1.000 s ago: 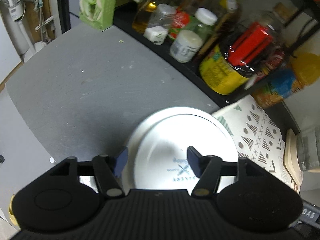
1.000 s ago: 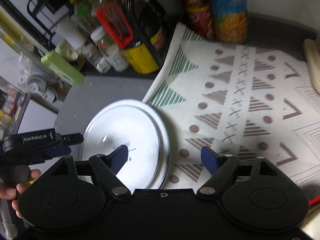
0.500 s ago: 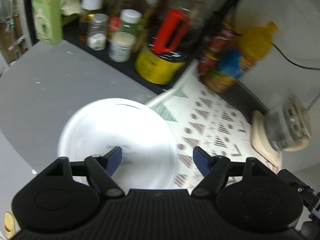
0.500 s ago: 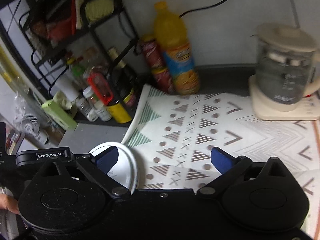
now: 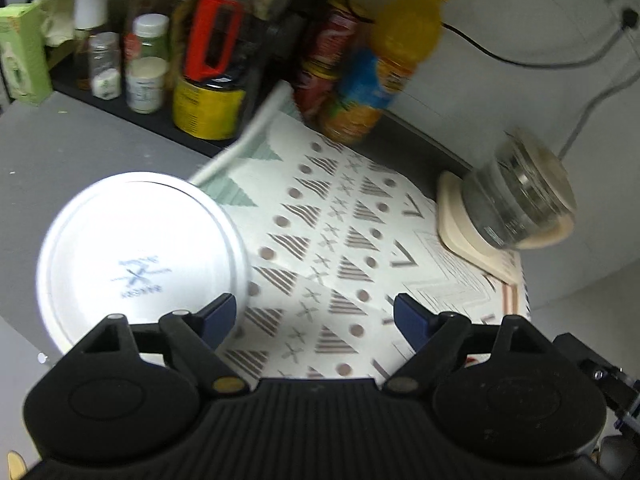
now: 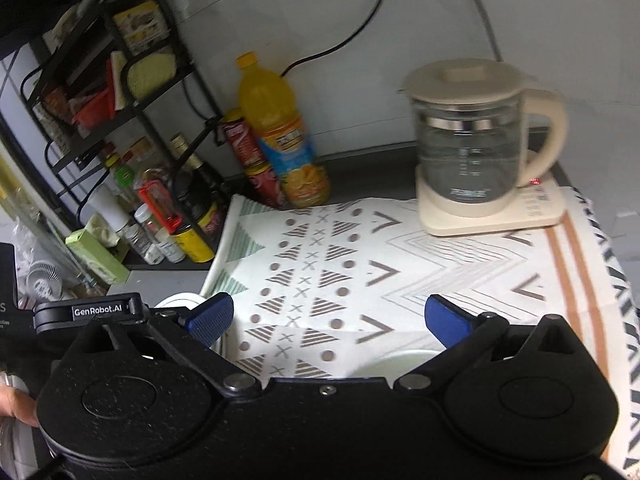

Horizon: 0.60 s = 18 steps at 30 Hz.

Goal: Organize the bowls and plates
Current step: 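Move both grippers to the rim of the red bowl holding green bowls, then close both grippers on the red bowl rim and lift the bowl stack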

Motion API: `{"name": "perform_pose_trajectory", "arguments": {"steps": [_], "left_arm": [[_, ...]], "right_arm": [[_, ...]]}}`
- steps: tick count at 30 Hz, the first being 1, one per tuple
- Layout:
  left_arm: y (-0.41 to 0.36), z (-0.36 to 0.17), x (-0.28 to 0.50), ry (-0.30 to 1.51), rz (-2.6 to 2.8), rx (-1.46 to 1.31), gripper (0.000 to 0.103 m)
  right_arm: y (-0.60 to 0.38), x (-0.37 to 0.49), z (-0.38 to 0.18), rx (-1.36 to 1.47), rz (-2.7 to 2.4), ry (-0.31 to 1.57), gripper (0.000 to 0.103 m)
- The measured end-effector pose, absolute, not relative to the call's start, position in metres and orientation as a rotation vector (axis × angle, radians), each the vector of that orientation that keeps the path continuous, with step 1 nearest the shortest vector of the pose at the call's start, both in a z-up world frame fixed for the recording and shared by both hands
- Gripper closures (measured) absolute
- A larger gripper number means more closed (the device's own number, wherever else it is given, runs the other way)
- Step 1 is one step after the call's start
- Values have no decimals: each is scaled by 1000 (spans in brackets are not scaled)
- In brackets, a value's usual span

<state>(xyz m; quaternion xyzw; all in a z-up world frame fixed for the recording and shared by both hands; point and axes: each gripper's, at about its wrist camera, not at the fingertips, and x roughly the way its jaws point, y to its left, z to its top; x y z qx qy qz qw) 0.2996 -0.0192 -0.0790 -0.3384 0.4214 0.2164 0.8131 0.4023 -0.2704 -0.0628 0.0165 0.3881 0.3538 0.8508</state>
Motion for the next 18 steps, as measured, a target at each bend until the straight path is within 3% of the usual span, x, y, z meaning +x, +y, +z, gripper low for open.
{"name": "perform_pose_trajectory", "arguments": {"steps": [18], "left_arm": [[-75,-77,326,985,291,-640,19]], "right_arm": [[-326,394,-75,76,645,841,0]]}}
